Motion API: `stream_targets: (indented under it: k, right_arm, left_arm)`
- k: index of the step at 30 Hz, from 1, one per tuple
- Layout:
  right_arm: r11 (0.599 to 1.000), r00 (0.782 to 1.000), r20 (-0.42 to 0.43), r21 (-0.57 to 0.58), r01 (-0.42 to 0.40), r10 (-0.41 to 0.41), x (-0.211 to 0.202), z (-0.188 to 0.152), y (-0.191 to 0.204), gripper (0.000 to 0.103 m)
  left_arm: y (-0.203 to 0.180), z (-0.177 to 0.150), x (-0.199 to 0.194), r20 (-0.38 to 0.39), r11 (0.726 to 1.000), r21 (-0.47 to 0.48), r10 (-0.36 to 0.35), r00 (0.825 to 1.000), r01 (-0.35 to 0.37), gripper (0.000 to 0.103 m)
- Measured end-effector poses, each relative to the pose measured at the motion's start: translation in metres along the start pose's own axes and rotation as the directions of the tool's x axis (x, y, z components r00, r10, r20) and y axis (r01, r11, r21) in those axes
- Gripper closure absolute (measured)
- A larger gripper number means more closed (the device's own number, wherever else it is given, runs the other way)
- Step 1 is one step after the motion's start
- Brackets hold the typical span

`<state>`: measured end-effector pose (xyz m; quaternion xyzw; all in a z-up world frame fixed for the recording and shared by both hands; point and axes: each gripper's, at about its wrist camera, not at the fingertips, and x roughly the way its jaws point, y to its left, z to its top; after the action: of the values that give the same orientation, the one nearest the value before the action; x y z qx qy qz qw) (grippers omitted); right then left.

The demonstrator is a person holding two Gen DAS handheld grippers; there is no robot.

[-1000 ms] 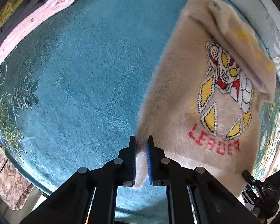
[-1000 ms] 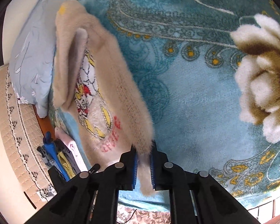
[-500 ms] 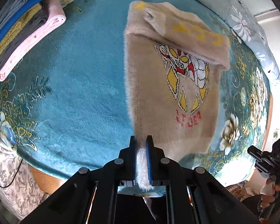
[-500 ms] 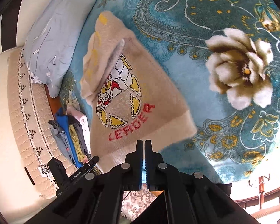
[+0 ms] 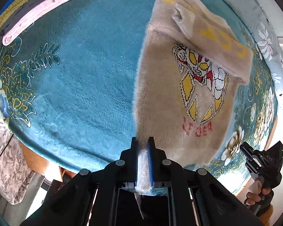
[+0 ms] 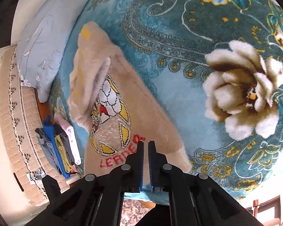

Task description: Fold clothes

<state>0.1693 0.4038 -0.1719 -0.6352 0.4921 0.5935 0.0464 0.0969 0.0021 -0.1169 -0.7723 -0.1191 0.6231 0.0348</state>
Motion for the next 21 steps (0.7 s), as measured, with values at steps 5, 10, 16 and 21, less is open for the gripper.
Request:
stream_targets:
  k: [5, 10, 16, 21]
  right_arm:
    - [0.995, 0.994, -0.052, -0.007, 0.096, -0.097, 0.046, -0.002, -0.015, 0.037]
    - [0.986, 0.982, -0.087, -0.016, 0.167, -0.168, 0.076, -0.002, -0.029, 0.037]
    - [0.984, 0.981, -0.074, 0.0, 0.18, -0.18, 0.074, -0.002, -0.031, 0.062]
    - [0.995, 0.99, -0.101, -0.011, 0.099, -0.1, 0.059, -0.002, -0.023, 0.091]
  left_arm:
    - [0.002, 0.001, 0.006, -0.005, 1.0, -0.009, 0.014, 1.0, -0.014, 0.094]
    - [0.003, 0.003, 0.012, -0.006, 0.999, -0.003, 0.039, 0.999, -0.039, 0.094]
    - [0.004, 0.0, 0.011, 0.01, 0.999, -0.019, 0.039, 0.999, -0.038, 0.094]
    - [0.005, -0.003, 0.005, 0.034, 0.999, -0.037, 0.028, 0.999, -0.027, 0.094]
